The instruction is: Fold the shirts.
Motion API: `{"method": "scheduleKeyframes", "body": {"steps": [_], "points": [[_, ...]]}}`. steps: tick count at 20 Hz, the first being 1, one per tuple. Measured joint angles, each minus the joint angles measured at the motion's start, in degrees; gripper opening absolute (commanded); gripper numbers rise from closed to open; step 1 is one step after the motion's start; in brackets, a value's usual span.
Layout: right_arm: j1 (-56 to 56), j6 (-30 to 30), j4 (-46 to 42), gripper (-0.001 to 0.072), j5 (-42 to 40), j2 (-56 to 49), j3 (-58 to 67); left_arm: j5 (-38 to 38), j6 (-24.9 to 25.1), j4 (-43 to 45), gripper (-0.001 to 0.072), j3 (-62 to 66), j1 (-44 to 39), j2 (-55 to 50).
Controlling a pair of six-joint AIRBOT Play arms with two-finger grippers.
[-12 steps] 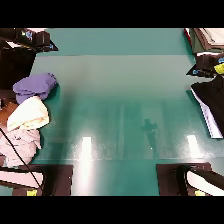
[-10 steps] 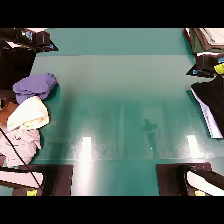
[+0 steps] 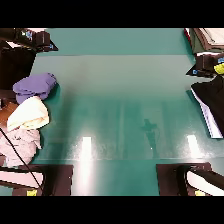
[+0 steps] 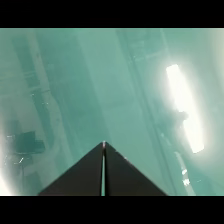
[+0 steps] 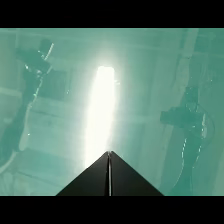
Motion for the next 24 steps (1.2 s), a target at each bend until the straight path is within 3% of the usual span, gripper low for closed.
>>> {"method": "scheduleKeyframes", "body": {"steps": [3, 4, 5, 14, 19, 21, 22, 24], "points": [[0.0, 0.0, 0.0, 0.0016, -0.2, 0.0, 0.0, 1.0, 0.0, 0.0, 0.0035, 0.0, 0.0, 0.0], [0.0, 0.0, 0.0, 0.0016, -0.2, 0.0, 0.0, 1.5, 0.1, 0.3, 0.0317, 0.0, 0.0, 0.0], [0.0, 0.0, 0.0, 0.0016, -0.3, 0.0, 0.0, 2.1, 0.1, 1.5, 0.0486, -0.2, 0.0, 0.0], [0.0, 0.0, 0.0, 0.0016, -1.2, 0.0, 0.0, 8.8, -5.5, 29.3, 0.0492, -18.6, 0.6, -3.0], [0.0, 0.0, 0.0, 0.0016, -1.5, 0.0, 0.0, 15.1, -8.1, 35.1, 0.0473, -26.1, 0.9, -4.5], [0.0, 0.0, 0.0, 0.0016, -1.5, 0.0, 0.0, 16.5, -8.6, 36.5, 0.0096, -27.1, 0.9, -4.8], [0.0, 0.0, 0.0, 0.0016, -1.6, 0.0, 0.0, 16.9, -8.8, 36.9, 0.0024, -27.4, 0.9, -4.8], [0.0, 0.1, 0.0, 0.0016, -1.6, 0.0, 0.0, 17.3, -9.1, 37.3, 0.0024, -27.8, 0.9, -4.9]]}}
